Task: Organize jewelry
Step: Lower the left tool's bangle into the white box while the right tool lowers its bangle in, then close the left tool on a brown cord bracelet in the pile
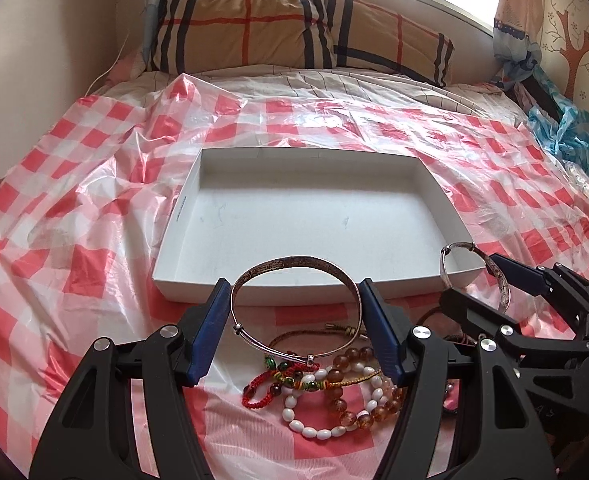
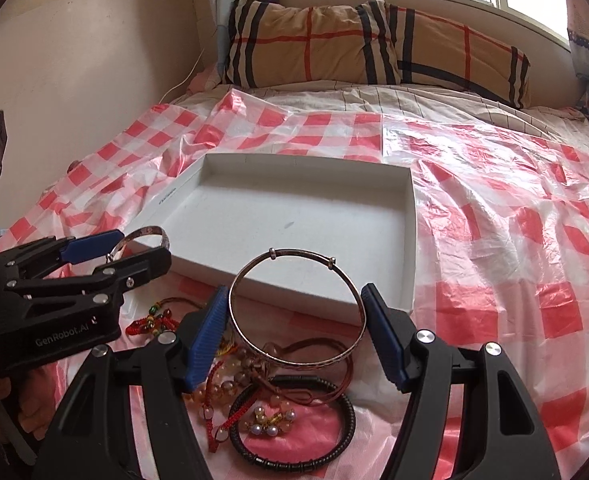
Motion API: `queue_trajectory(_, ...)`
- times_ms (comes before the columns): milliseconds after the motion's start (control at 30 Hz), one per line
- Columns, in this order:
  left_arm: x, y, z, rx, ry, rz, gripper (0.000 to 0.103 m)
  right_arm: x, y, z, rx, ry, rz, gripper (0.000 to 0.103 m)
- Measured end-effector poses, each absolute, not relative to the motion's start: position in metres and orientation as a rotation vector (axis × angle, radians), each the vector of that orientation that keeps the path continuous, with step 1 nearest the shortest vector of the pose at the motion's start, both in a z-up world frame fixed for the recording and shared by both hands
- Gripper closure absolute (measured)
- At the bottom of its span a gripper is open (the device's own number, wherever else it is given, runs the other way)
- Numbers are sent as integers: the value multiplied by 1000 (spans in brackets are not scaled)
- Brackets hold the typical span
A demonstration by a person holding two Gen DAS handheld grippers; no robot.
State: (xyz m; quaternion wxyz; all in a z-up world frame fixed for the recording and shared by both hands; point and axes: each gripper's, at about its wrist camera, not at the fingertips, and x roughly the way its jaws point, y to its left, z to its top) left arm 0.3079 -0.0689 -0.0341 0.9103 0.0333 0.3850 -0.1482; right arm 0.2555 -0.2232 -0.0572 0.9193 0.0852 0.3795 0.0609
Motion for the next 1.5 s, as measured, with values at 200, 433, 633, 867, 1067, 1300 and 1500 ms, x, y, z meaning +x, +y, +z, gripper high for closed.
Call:
queue_trajectory(200, 332, -74, -39, 69, 785, -277, 41, 285, -222, -54, 155, 752, 113, 38)
queue_trajectory(433, 362, -78, -50, 75, 792, -255, 41, 313, -224, -68, 141, 759, 89, 38)
queue_trajectory(633, 381, -85, -69, 106, 821, -237, 41, 331, -226, -86, 130, 788, 80, 38)
queue_trajectory(867, 389, -85, -90, 125, 892, -217, 40, 339, -223, -105, 99, 857, 81, 32)
queue_trajectory(1067, 386, -83, -96, 127, 967, -221, 38, 339, -215, -109, 18, 930, 102, 28)
queue_trajectory(1300, 363, -78, -90, 132, 989, -239, 37, 320, -221, -99, -10, 978, 142, 28)
queue_trajectory(1500, 330, -63, -46, 106, 854, -212, 31, 291, -254, -40, 131, 817, 83, 28)
